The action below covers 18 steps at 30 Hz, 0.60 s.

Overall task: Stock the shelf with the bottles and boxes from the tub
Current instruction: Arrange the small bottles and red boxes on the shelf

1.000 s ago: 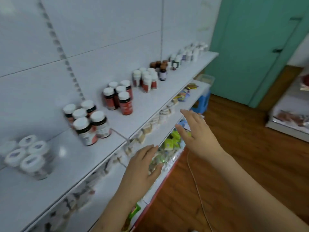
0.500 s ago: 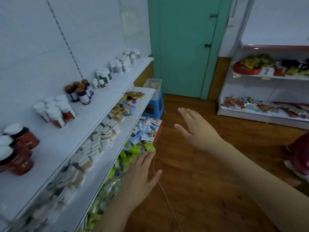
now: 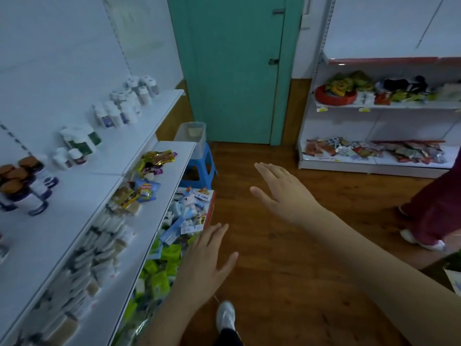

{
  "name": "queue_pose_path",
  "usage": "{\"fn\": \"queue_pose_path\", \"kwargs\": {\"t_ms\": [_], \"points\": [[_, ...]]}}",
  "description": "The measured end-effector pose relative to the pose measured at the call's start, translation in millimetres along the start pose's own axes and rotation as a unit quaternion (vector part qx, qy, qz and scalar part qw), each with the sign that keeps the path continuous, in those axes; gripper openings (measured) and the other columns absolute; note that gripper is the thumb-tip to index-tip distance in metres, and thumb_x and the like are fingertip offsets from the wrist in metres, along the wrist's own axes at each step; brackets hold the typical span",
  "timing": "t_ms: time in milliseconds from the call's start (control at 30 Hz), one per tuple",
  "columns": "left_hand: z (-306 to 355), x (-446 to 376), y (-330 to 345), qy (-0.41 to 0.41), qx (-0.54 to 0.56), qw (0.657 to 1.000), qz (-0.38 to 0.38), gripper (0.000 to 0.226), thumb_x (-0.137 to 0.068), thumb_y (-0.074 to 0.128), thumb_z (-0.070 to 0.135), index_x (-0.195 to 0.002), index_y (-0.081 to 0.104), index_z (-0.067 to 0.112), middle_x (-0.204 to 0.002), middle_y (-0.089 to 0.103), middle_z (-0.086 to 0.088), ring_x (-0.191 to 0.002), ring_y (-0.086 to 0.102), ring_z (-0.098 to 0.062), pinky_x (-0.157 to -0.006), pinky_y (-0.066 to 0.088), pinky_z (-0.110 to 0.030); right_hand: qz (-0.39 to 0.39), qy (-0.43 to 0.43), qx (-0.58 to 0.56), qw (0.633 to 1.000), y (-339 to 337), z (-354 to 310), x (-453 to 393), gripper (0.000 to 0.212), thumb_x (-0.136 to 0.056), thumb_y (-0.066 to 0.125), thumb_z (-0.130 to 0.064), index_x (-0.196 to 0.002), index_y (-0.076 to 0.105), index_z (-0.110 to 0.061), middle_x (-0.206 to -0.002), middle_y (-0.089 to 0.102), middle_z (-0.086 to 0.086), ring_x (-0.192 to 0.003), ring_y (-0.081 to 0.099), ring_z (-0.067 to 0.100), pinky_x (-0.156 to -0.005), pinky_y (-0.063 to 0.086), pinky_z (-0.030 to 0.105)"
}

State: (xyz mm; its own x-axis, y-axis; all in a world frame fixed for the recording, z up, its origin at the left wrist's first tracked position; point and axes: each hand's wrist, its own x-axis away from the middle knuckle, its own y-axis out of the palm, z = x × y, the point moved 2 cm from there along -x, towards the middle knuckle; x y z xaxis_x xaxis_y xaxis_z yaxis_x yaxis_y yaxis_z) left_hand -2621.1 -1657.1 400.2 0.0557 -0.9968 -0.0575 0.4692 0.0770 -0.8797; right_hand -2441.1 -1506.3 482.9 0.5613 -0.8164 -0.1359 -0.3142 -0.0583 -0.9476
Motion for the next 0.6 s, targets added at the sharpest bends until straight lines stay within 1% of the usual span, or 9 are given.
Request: {"fn": "queue_pose_path", "kwargs": {"t_ms": [133, 233, 333, 433, 500, 600], "points": [[-30, -90, -5, 0.016, 0.009, 1.000, 0.000, 0.071, -0.092, 0.032, 0.068, -0.153, 0.015, 0.037, -0.158, 0.019, 0.015, -0.145, 0.018, -0.005, -0.119, 0.027, -0.035, -0.004, 0.008, 0.010, 1.000, 2, 16, -82, 0.071, -0.097, 0.028, -0.063, -0.157, 0.016, -0.025, -0.162, 0.022, -0.002, -0.150, 0.018, 0.020, -0.120, 0.025, 0.043], [-50, -155, -22, 0.022, 0.012, 1.000, 0.004, 0.072, -0.092, 0.033, 0.067, -0.154, 0.017, 0.035, -0.157, 0.022, 0.012, -0.145, 0.021, -0.008, -0.118, 0.028, -0.037, -0.007, 0.003, 0.015, 1.000, -6, 21, -149, 0.071, -0.098, 0.028, -0.062, -0.156, 0.017, -0.024, -0.162, 0.023, 0.000, -0.149, 0.021, 0.020, -0.119, 0.027, 0.043], [-67, -214, -41, 0.029, 0.014, 0.999, 0.003, 0.072, -0.091, 0.034, 0.067, -0.154, 0.018, 0.034, -0.158, 0.022, 0.012, -0.145, 0.019, -0.007, -0.118, 0.029, -0.038, -0.010, 0.010, 0.014, 1.000, -16, 31, -210, 0.070, -0.099, 0.029, -0.061, -0.156, 0.016, -0.024, -0.162, 0.023, -0.001, -0.148, 0.022, 0.020, -0.119, 0.026, 0.042], [-85, -270, -50, 0.024, 0.028, 0.999, -0.003, 0.072, -0.089, 0.038, 0.067, -0.152, 0.023, 0.034, -0.155, 0.028, 0.012, -0.143, 0.026, -0.009, -0.115, 0.034, -0.040, 0.001, 0.020, 0.020, 1.000, -16, 51, -261, 0.071, -0.098, 0.027, -0.063, -0.156, 0.017, -0.024, -0.161, 0.026, 0.000, -0.147, 0.026, 0.022, -0.118, 0.029, 0.043], [-95, -304, -50, 0.020, 0.029, 0.999, -0.005, 0.074, -0.087, 0.036, 0.070, -0.151, 0.024, 0.036, -0.154, 0.028, 0.013, -0.143, 0.028, -0.013, -0.113, 0.037, -0.042, 0.005, 0.030, 0.016, 0.999, -11, 68, -290, 0.072, -0.097, 0.028, -0.064, -0.156, 0.019, -0.023, -0.160, 0.028, 0.001, -0.146, 0.028, 0.023, -0.117, 0.031, 0.044], [-102, -352, -46, 0.028, 0.031, 0.999, -0.015, 0.070, -0.090, 0.041, 0.064, -0.151, 0.024, 0.036, -0.154, 0.027, 0.013, -0.142, 0.029, -0.011, -0.115, 0.034, -0.042, 0.008, 0.041, 0.009, 0.999, -2, 95, -330, 0.072, -0.097, 0.028, -0.063, -0.155, 0.019, -0.022, -0.159, 0.029, 0.001, -0.145, 0.029, 0.023, -0.116, 0.032, 0.045]]}}
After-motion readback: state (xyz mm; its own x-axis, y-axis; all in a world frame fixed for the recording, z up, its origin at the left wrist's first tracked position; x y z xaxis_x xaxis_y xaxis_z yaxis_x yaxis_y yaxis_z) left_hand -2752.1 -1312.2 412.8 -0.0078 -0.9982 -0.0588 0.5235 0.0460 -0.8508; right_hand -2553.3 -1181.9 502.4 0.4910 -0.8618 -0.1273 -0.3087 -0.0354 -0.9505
